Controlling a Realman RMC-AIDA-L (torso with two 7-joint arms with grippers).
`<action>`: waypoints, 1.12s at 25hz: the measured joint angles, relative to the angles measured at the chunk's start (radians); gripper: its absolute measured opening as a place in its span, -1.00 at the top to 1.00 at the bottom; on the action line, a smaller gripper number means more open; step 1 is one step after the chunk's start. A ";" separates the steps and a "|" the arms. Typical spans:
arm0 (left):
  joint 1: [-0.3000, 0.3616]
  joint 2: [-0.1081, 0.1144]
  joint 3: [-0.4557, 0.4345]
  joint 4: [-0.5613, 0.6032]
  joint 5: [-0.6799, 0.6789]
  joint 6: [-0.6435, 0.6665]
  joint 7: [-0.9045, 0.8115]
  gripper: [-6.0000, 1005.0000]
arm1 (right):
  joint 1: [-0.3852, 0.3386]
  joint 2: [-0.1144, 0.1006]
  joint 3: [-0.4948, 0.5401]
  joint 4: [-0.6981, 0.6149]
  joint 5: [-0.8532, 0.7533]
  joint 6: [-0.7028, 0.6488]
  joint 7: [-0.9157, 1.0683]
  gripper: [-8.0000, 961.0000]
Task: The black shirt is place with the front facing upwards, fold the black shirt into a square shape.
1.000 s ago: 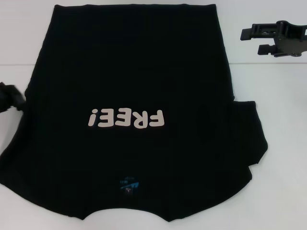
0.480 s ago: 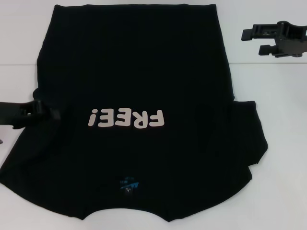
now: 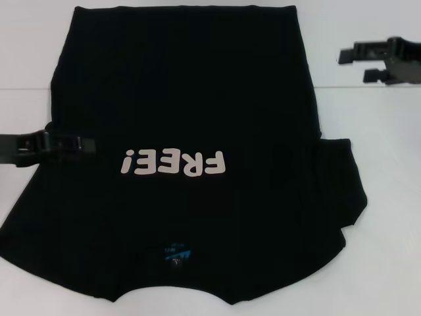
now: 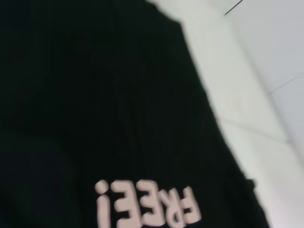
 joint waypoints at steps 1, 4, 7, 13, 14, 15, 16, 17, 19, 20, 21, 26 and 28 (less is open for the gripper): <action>0.007 0.001 -0.024 -0.001 -0.010 0.017 0.020 0.37 | -0.003 -0.004 -0.001 -0.012 -0.021 -0.018 -0.004 -0.90; 0.021 0.001 -0.063 -0.001 -0.020 0.060 0.069 0.20 | -0.012 -0.017 0.010 -0.072 -0.131 -0.122 -0.001 -0.90; 0.026 0.001 -0.071 0.000 -0.021 0.056 0.075 0.03 | -0.030 -0.026 0.059 -0.160 -0.247 -0.237 0.037 -0.90; 0.019 -0.005 -0.077 -0.002 -0.022 0.045 0.078 -0.41 | -0.071 -0.045 0.113 -0.212 -0.340 -0.368 0.089 -0.90; 0.018 -0.007 -0.077 -0.002 -0.022 0.045 0.077 -0.49 | -0.076 -0.045 0.112 -0.204 -0.347 -0.378 0.093 -0.90; 0.017 -0.008 -0.077 -0.002 -0.022 0.045 0.076 -0.56 | -0.080 -0.045 0.112 -0.189 -0.351 -0.385 0.095 -0.90; 0.017 -0.010 -0.078 -0.002 -0.023 0.044 0.075 -0.64 | -0.081 -0.045 0.112 -0.168 -0.352 -0.387 0.096 -0.90; 0.016 -0.011 -0.078 -0.002 -0.023 0.044 0.075 -0.71 | -0.081 -0.045 0.112 -0.143 -0.350 -0.390 0.096 -0.90; 0.016 -0.015 -0.078 -0.002 -0.030 0.043 0.075 -0.87 | -0.076 -0.045 0.112 -0.094 -0.347 -0.385 0.095 -0.90; 0.017 -0.017 -0.078 -0.002 -0.038 0.043 0.075 -0.87 | -0.073 -0.045 0.111 -0.071 -0.346 -0.380 0.095 -0.90; 0.019 -0.018 -0.079 -0.002 -0.045 0.043 0.076 -0.87 | -0.070 -0.043 0.110 -0.055 -0.346 -0.369 0.093 -0.90; 0.031 -0.021 -0.079 -0.003 -0.072 0.028 0.080 -0.87 | -0.061 -0.034 0.099 0.029 -0.349 -0.280 0.095 -0.90; 0.033 -0.021 -0.079 -0.009 -0.076 0.017 0.080 -0.87 | -0.058 -0.029 0.096 0.069 -0.350 -0.237 0.094 -0.90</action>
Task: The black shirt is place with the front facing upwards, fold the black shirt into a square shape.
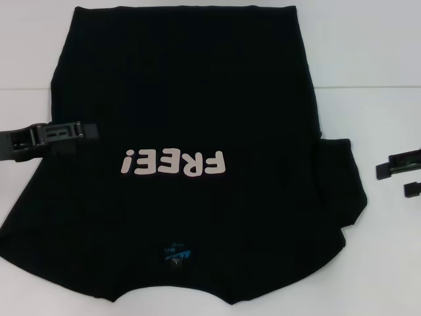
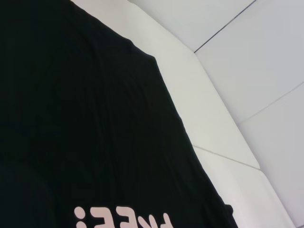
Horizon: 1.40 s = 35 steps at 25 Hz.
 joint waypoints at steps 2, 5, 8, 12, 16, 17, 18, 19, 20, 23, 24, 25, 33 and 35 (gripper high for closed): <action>0.000 -0.001 0.000 -0.005 -0.001 -0.012 0.000 -0.87 | 0.005 0.005 -0.015 0.039 -0.002 0.040 -0.001 -0.90; 0.000 -0.003 0.000 -0.012 -0.001 -0.032 0.001 -0.87 | 0.010 0.015 -0.045 0.074 -0.002 0.078 0.001 -0.90; -0.002 -0.003 0.001 -0.018 -0.001 -0.043 0.001 -0.87 | 0.012 0.032 -0.047 0.081 -0.002 0.094 0.002 -0.90; -0.002 -0.004 0.006 -0.019 -0.002 -0.058 0.002 -0.87 | 0.013 0.043 -0.049 0.099 -0.003 0.106 0.002 -0.90; 0.001 -0.009 0.004 -0.019 -0.002 -0.070 0.009 -0.87 | 0.009 0.046 -0.049 0.110 -0.003 0.111 0.006 -0.90; 0.001 -0.011 0.003 -0.019 -0.002 -0.073 0.011 -0.87 | 0.009 0.047 -0.049 0.117 -0.003 0.116 0.006 -0.90; 0.002 -0.011 0.002 -0.019 -0.002 -0.075 0.012 -0.87 | 0.010 0.047 -0.049 0.125 -0.003 0.120 0.007 -0.90; 0.002 -0.012 0.002 -0.019 -0.002 -0.078 0.013 -0.87 | 0.010 0.048 -0.049 0.133 -0.003 0.127 0.007 -0.90; 0.002 -0.012 0.002 -0.019 -0.002 -0.078 0.013 -0.87 | 0.011 0.048 -0.050 0.138 -0.003 0.129 0.006 -0.90; 0.002 -0.012 0.001 -0.019 -0.002 -0.079 0.013 -0.87 | 0.011 0.048 -0.056 0.142 -0.003 0.133 0.006 -0.90; 0.002 -0.012 0.001 -0.019 -0.002 -0.079 0.013 -0.87 | 0.010 0.048 -0.057 0.142 -0.003 0.134 0.007 -0.90; 0.002 -0.012 0.000 -0.019 -0.004 -0.079 0.013 -0.87 | 0.009 0.048 -0.057 0.143 -0.003 0.134 0.007 -0.90; 0.002 -0.013 0.000 -0.019 -0.010 -0.080 0.013 -0.87 | 0.010 0.056 -0.060 0.154 -0.003 0.172 0.003 -0.90; 0.002 -0.014 0.000 -0.021 -0.010 -0.080 0.013 -0.87 | 0.011 0.061 -0.061 0.154 -0.003 0.181 0.001 -0.90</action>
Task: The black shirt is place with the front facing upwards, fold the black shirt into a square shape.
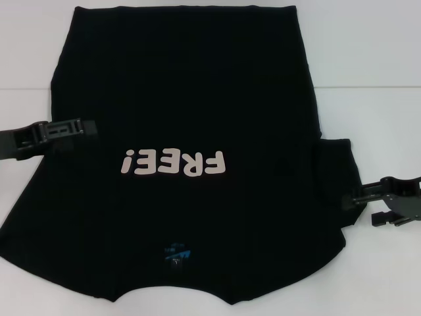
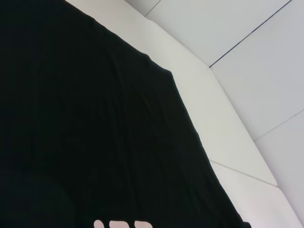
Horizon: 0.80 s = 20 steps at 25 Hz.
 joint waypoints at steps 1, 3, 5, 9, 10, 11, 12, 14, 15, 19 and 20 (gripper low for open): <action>0.000 0.000 0.000 -0.001 0.000 0.000 0.000 -0.87 | 0.000 0.002 -0.001 0.000 0.000 0.005 0.000 -0.90; 0.000 0.000 0.000 -0.002 0.000 -0.001 0.000 -0.87 | 0.001 0.007 -0.004 0.000 0.000 0.014 0.000 -0.90; 0.001 0.000 0.000 -0.002 0.000 -0.002 0.000 -0.87 | 0.002 0.010 -0.014 0.000 0.000 0.026 0.001 -0.90; 0.001 0.000 0.000 -0.008 0.000 -0.011 0.000 -0.87 | 0.002 0.017 -0.024 0.001 0.002 0.040 0.004 -0.90; 0.002 0.000 0.000 -0.008 0.000 -0.012 0.000 -0.87 | 0.002 0.018 -0.024 0.001 0.003 0.045 0.004 -0.90; 0.002 0.000 0.000 -0.008 0.000 -0.013 0.000 -0.87 | 0.003 0.019 -0.025 0.001 0.004 0.052 0.004 -0.90; 0.003 0.000 0.000 -0.008 0.000 -0.013 0.000 -0.87 | 0.004 0.021 -0.025 0.001 0.004 0.057 0.004 -0.90; 0.003 0.000 0.000 -0.008 0.000 -0.014 0.000 -0.87 | 0.007 0.024 -0.024 0.001 0.005 0.070 0.003 -0.90; 0.003 0.000 0.000 -0.008 0.000 -0.014 0.000 -0.87 | 0.009 0.025 -0.024 0.001 0.006 0.076 0.002 -0.90; 0.003 0.000 -0.001 -0.008 0.000 -0.016 -0.002 -0.87 | 0.020 0.031 -0.017 0.002 0.008 0.092 -0.004 -0.90; 0.003 0.000 -0.001 -0.008 0.000 -0.017 -0.002 -0.87 | 0.022 0.033 -0.017 0.002 0.008 0.099 -0.004 -0.90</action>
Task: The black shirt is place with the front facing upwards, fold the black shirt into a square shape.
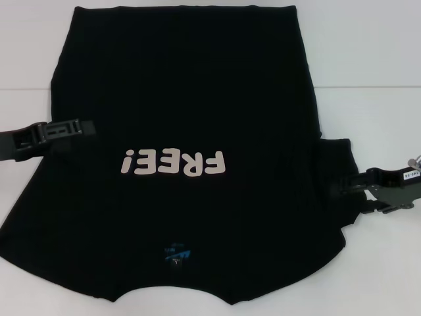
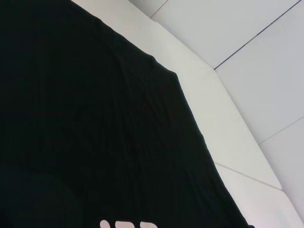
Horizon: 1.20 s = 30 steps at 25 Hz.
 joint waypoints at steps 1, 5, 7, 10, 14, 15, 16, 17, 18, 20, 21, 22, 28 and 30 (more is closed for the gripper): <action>0.000 0.000 0.000 0.000 0.000 -0.001 -0.001 -0.87 | 0.003 0.002 0.000 0.000 0.000 0.006 0.000 -0.90; 0.000 0.000 0.000 0.000 0.000 -0.005 -0.003 -0.87 | 0.012 0.014 -0.004 0.000 0.000 0.028 -0.002 -0.90; 0.000 0.000 0.000 0.000 0.000 -0.005 -0.004 -0.87 | 0.014 0.017 -0.006 0.000 0.000 0.031 -0.002 -0.90; 0.000 0.000 0.000 0.000 -0.001 -0.006 -0.005 -0.87 | 0.015 0.018 -0.004 0.000 0.000 0.032 -0.002 -0.90; 0.000 0.000 0.000 0.000 -0.001 -0.008 -0.006 -0.87 | 0.015 0.017 -0.003 -0.001 -0.001 0.032 0.001 -0.90; 0.000 0.000 0.000 0.000 -0.001 -0.008 -0.006 -0.87 | 0.014 0.017 -0.006 -0.001 -0.003 0.030 0.003 -0.90; 0.000 0.000 -0.001 0.000 -0.001 -0.008 -0.006 -0.87 | 0.013 0.016 -0.007 -0.001 -0.004 0.029 0.004 -0.88; 0.000 0.000 -0.004 0.000 -0.001 -0.008 -0.006 -0.87 | 0.013 0.016 -0.007 -0.001 -0.006 0.028 0.006 -0.86; 0.000 0.000 -0.006 0.000 -0.002 -0.008 -0.006 -0.87 | 0.012 0.015 -0.008 0.000 -0.006 0.027 0.009 -0.85; 0.000 0.000 -0.008 0.000 -0.002 -0.008 -0.006 -0.87 | 0.010 0.013 -0.013 0.000 -0.007 0.027 0.015 -0.81; 0.000 0.000 -0.009 0.000 -0.003 -0.008 -0.006 -0.87 | 0.009 0.011 -0.019 0.000 -0.007 0.027 0.018 -0.80; 0.000 0.000 -0.009 0.000 -0.004 -0.008 -0.006 -0.87 | 0.008 0.010 -0.025 0.000 -0.008 0.027 0.020 -0.78; 0.000 0.000 -0.010 -0.001 -0.016 -0.007 -0.006 -0.87 | 0.014 0.004 -0.080 -0.002 -0.018 0.041 0.055 -0.53; 0.000 -0.001 -0.009 -0.002 -0.017 -0.007 -0.006 -0.87 | 0.023 0.003 -0.088 -0.004 -0.050 0.050 0.073 -0.36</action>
